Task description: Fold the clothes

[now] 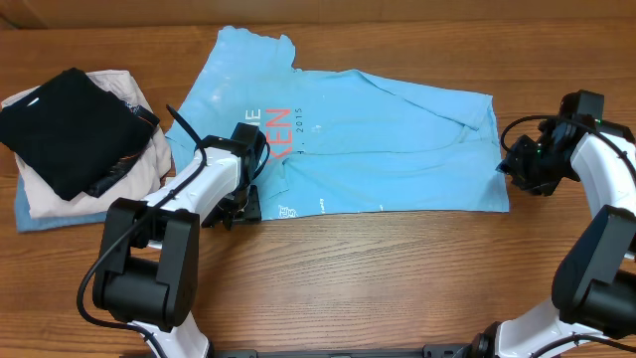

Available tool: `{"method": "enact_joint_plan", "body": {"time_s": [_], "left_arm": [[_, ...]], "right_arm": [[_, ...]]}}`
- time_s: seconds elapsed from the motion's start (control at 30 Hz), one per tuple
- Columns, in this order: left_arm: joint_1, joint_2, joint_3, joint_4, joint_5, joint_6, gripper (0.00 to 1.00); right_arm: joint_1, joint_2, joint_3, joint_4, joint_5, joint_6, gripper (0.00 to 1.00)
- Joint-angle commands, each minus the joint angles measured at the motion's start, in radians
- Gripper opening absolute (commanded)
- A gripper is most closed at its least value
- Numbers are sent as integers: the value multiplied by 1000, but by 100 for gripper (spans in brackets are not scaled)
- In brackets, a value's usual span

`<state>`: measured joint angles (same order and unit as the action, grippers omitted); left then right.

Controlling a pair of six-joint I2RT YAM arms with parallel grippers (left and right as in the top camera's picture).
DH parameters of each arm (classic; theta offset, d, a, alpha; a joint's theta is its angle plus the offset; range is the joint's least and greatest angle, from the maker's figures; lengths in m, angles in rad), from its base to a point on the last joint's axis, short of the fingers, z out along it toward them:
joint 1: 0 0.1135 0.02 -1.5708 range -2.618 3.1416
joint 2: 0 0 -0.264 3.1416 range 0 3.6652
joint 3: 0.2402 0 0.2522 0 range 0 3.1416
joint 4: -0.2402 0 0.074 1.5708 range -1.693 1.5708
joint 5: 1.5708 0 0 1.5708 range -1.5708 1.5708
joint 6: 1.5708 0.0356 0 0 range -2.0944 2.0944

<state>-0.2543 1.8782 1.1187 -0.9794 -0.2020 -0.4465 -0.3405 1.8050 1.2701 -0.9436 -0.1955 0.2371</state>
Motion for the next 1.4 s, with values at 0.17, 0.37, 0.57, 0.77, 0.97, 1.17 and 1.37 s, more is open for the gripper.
{"method": "enact_joint_plan", "body": {"time_s": [0.17, 0.37, 0.57, 0.77, 0.97, 1.17, 1.37], "left_arm": [[7, 83, -83, 2, 12, 5, 66], [7, 83, -83, 2, 12, 5, 67], [7, 83, -83, -9, 12, 5, 66], [7, 83, -83, -45, 12, 5, 66], [7, 83, -85, -108, 8, 6, 65], [7, 83, -85, -188, 9, 5, 65], [7, 83, -85, -198, 12, 5, 65]], "right_arm": [[27, 36, -2, 31, -38, -33, 42], [48, 113, -2, 42, -38, -32, 41], [48, 191, -2, 8, -11, -32, 41], [39, 200, -2, -106, 154, 5, 41], [5, 200, -2, -206, 251, 56, 41], [-27, 200, -2, -279, 313, 101, 41], [-50, 200, -2, -334, 333, 128, 41]]}}
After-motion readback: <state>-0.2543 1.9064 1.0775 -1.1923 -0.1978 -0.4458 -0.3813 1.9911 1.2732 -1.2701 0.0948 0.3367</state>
